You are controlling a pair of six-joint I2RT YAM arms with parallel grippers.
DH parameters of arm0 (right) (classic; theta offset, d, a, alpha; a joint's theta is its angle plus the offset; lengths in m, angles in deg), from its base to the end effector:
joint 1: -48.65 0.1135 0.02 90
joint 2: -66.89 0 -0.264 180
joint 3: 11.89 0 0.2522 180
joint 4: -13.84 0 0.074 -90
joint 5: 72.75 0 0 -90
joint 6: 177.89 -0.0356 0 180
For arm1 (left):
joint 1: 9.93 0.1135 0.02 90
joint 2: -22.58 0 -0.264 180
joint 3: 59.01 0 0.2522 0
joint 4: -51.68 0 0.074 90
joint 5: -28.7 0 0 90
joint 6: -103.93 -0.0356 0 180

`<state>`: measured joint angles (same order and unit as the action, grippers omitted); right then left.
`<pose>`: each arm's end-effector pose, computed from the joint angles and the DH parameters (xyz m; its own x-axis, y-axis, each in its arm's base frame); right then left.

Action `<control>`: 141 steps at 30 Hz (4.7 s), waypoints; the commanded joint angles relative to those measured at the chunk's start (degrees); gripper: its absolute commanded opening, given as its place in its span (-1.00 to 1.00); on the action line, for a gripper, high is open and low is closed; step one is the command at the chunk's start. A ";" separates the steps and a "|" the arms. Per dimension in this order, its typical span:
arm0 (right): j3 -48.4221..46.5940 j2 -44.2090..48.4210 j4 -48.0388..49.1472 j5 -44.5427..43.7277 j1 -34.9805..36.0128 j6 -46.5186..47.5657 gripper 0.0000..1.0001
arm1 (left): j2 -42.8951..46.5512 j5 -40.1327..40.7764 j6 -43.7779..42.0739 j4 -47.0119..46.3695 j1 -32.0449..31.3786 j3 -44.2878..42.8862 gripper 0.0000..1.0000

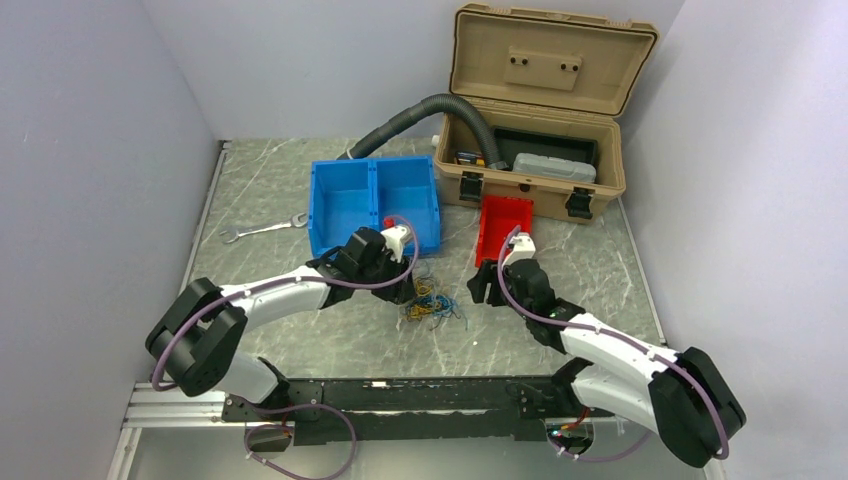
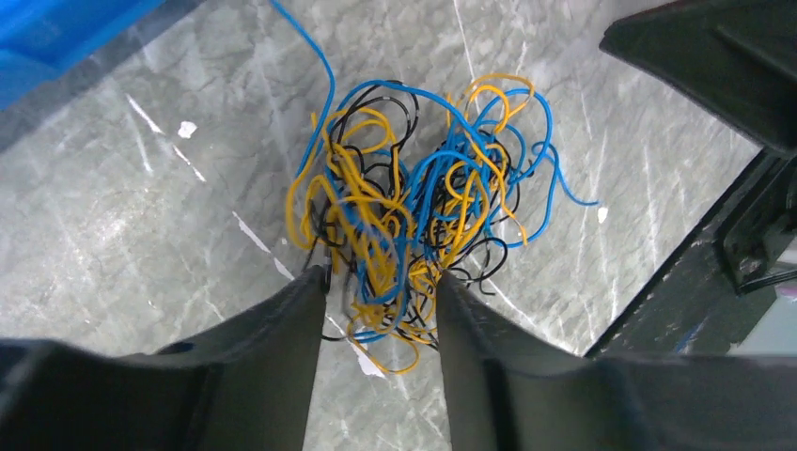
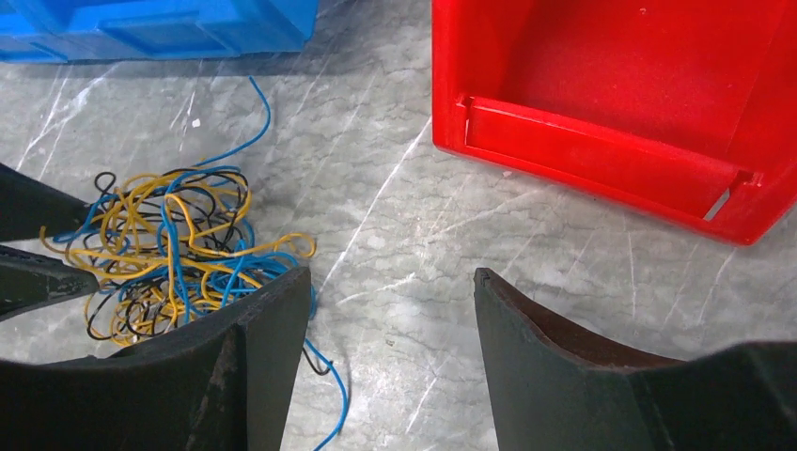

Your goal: Untangle the cables

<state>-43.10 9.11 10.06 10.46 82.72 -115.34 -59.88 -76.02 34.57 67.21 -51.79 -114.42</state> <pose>0.1673 0.1081 0.1688 -0.5889 0.1543 -0.7933 -0.2257 0.9111 0.3448 0.2098 -0.2001 0.1872 -0.7482 0.2126 -0.6285 0.5568 0.7164 -0.4204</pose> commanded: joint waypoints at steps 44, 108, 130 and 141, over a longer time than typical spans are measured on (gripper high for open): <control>-11.23 -19.44 1.11 10.57 6.76 3.46 0.32 | 0.32 -1.96 15.29 -19.34 -0.40 8.08 0.30; -12.03 -20.57 6.70 16.83 9.14 5.38 -0.28 | -8.19 4.04 27.93 -31.29 1.73 10.69 -0.14; -6.74 1.21 -11.04 -27.99 9.09 -6.95 -1.00 | 6.85 8.96 13.01 -6.32 5.59 9.08 -1.00; -0.04 16.19 -7.85 -29.38 9.11 -6.33 -1.00 | 15.64 11.47 5.26 6.71 7.57 8.12 -1.00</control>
<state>-43.85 24.17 -0.74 -17.97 91.81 -122.70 -46.48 -65.94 44.08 69.15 -44.73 -105.79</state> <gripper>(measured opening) 0.022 0.014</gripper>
